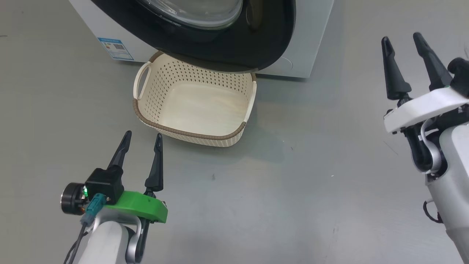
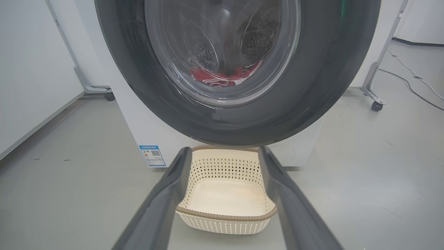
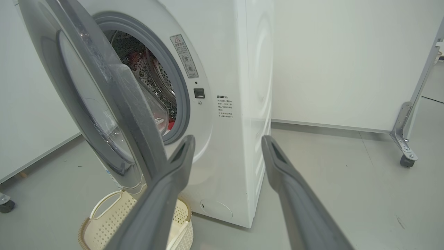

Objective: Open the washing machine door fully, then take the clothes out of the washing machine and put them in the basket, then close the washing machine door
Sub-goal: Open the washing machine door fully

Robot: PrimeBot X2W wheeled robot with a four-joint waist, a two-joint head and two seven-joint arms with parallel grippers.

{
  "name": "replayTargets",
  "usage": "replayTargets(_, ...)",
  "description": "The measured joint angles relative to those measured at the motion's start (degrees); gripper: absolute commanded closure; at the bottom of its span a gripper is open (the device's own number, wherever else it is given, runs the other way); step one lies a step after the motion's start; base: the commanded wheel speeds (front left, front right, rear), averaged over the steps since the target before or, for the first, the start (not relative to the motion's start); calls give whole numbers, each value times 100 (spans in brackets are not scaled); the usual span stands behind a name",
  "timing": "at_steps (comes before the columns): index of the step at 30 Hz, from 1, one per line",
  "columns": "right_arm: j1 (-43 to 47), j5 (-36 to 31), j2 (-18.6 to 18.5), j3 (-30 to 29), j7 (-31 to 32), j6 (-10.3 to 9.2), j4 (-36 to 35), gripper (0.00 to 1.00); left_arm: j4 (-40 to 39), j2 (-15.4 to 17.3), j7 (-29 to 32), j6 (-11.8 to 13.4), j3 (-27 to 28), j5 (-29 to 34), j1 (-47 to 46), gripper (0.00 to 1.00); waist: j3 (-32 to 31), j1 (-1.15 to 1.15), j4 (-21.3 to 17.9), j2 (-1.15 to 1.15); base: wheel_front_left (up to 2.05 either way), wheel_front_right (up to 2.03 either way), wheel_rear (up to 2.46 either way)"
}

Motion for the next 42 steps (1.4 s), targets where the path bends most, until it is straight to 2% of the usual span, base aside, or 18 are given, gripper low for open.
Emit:
replayTargets(3, -287, 9, -63, -49, 147, 2, -15, 0, -24, 0, 0, -5, -31, -24, -15, 0, 103, 0, 51, 0, 0, 0, 0)
replayTargets(4, -389, 38, -79, -66, 205, 11, -19, 7, -35, 0, 0, -5, -37, -44, -24, 0, 139, 0, 68, 0, 0, 0, 0)
replayTargets(5, -489, 93, -88, -86, 268, 21, -19, 58, -44, 0, 0, -5, -49, -49, -41, 0, 177, 0, 85, 0, 0, 0, 0)
replayTargets(6, -588, 147, -93, -100, 334, 29, -18, 100, -51, 1, 0, -5, -62, -52, -71, 0, 217, 0, 103, 0, 0, 0, 0)
replayTargets(10, -1112, 199, -234, -157, 616, 73, -4, 100, -88, 0, 0, -8, -185, -162, -219, 0, 432, 0, 195, 0, 0, 0, 0)
replayTargets(14, -1399, 414, -212, -246, 809, 112, 43, 100, -105, -1, 0, -33, -231, -223, -317, 0, 570, 0, 259, 0, 0, 0, 0)
replayTargets(22, -2125, 1959, 382, -855, 1594, 93, 416, 100, -169, -5, 0, -45, -416, -410, -569, 0, 964, 0, 502, 0, 0, 0, 0)
replayTargets(31, -2732, 3019, 731, -1184, 2503, -205, 880, 100, -176, -10, 0, -41, -558, -613, -722, 0, 1248, 0, 770, 0, 0, 0, 0)
replayTargets(37, -3004, 3523, 939, -1299, 2936, -318, 1094, 100, -158, -11, 0, -12, -582, -632, -760, 0, 1336, 0, 880, 0, 0, 0, 0)
replayTargets(42, -3157, 3831, 1015, -1345, 3362, -524, 1292, 100, -132, -11, 0, 12, -599, -642, -768, 0, 1367, 0, 928, 0, 0, 0, 0)
